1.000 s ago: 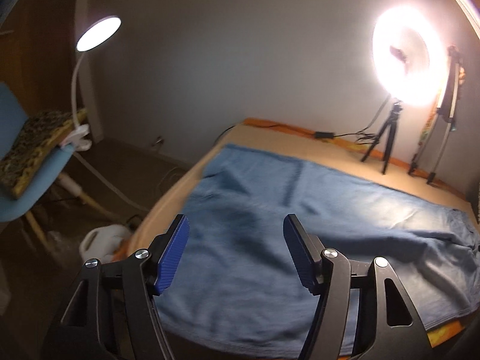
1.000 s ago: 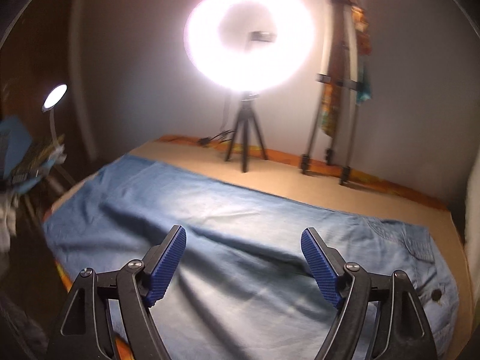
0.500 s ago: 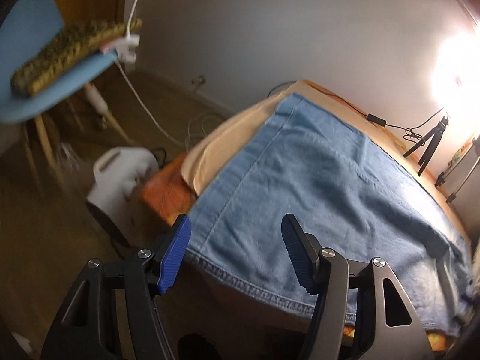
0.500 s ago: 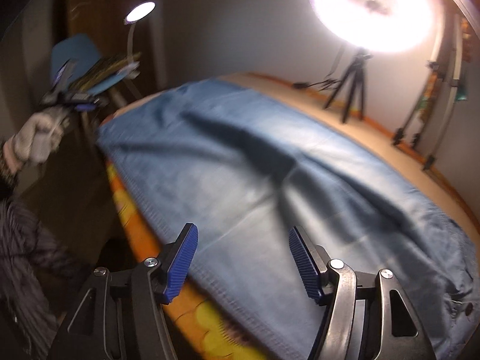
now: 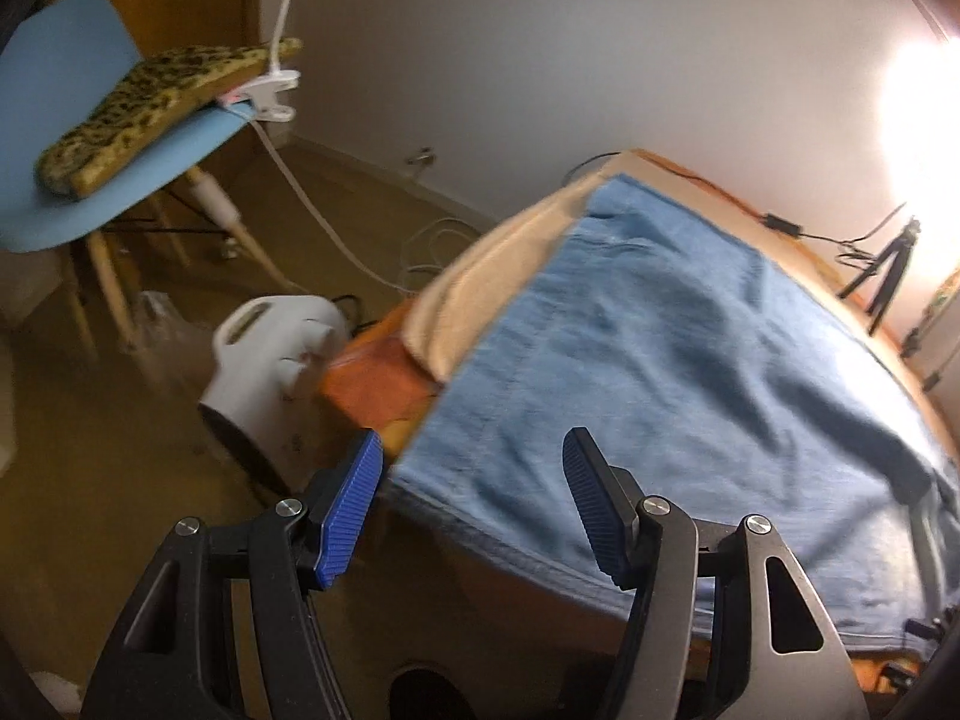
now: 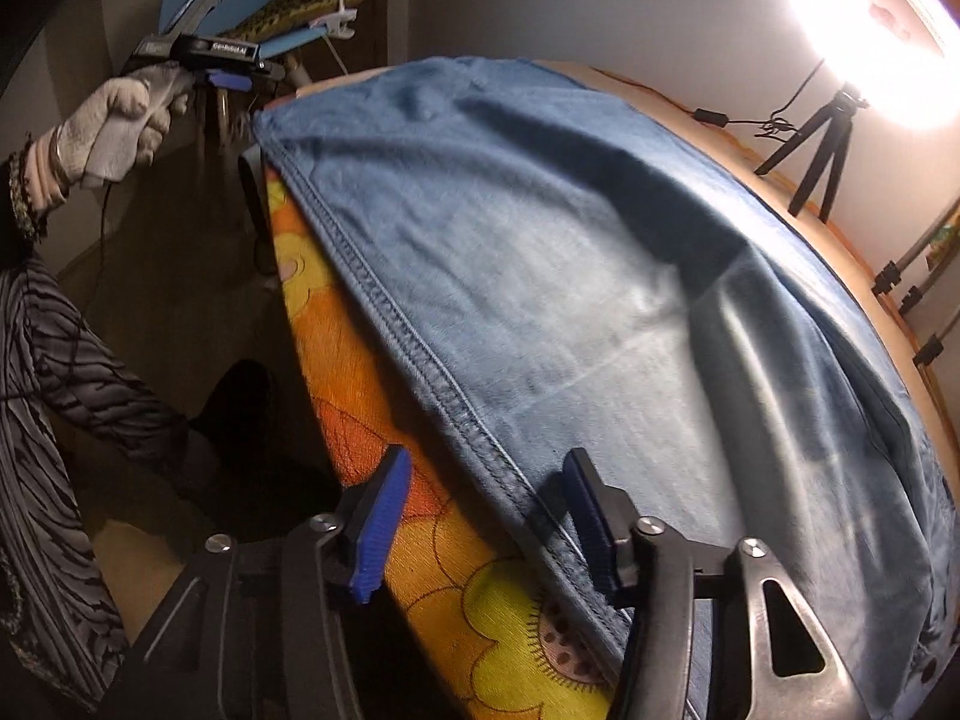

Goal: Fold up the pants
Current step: 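Move both open grippers to the waistband edge of the jeans, then close both grippers on the jeans edge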

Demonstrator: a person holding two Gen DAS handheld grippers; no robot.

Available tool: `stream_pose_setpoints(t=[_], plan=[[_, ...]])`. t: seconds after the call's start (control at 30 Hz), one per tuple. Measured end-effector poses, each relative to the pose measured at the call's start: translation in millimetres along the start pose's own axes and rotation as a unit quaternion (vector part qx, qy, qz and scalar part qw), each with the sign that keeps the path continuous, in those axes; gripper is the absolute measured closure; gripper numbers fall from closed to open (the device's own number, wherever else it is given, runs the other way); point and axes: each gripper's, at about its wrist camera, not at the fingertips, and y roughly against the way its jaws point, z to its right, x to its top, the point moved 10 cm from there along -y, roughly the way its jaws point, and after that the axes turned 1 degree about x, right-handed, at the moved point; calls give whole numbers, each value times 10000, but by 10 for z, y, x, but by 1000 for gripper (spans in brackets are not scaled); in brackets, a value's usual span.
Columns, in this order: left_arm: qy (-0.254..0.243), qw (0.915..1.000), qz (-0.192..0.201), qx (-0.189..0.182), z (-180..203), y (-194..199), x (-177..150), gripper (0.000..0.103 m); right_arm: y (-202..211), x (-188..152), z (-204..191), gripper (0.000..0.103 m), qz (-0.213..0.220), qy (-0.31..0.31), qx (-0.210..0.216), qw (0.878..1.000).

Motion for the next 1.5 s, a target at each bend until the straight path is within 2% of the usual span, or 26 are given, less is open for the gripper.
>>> stream_pose_setpoints(t=[0.27, 0.43, 0.63, 0.7, 0.73, 0.77, 0.83, 0.93, 0.97, 1.13, 1.4, 1.5], plan=[[840, 9950, -404, -355, -231, -149, -162, 41, -2, 33, 13, 71, 27, -52, -55, 10000], [1287, 9884, -628, -501, -298, -273, -227, 41, -11, 48, 17, 75, 20, -50, -121, 9999], [1478, 9836, -760, -696, -228, -342, -278, 41, -14, 79, -20, 79, 34, 73, -244, 9997], [1454, 9842, -791, -625, -225, -376, -309, 42, -13, 81, -15, 79, 39, 68, -251, 9997], [1449, 9844, -801, -591, -223, -383, -320, 46, -10, 83, -14, 79, 43, 59, -256, 9996], [1461, 9841, -815, -601, -219, -393, -329, 57, -11, 82, -11, 79, 43, 58, -263, 9996], [1520, 9828, -838, -634, -224, -400, -333, 65, -13, 77, -12, 79, 42, 66, -283, 9996], [1416, 9851, -764, -603, -207, -360, -286, 82, -16, 80, -22, 79, 38, 76, -316, 9995], [1345, 9867, -687, -606, -186, -320, -253, 85, -18, 82, -22, 79, 35, 68, -322, 9995], [1084, 9911, -376, -675, -63, -167, -124, 88, 33, 137, -5, 85, 149, 58, -456, 9988], [942, 9922, -37, -813, 103, 2, 111, 89, 153, 274, 166, 99, 390, -74, -889, 9952], [952, 9909, 121, -948, 224, 85, 271, 89, 248, 365, 264, 101, 575, -236, -993, 9931]])
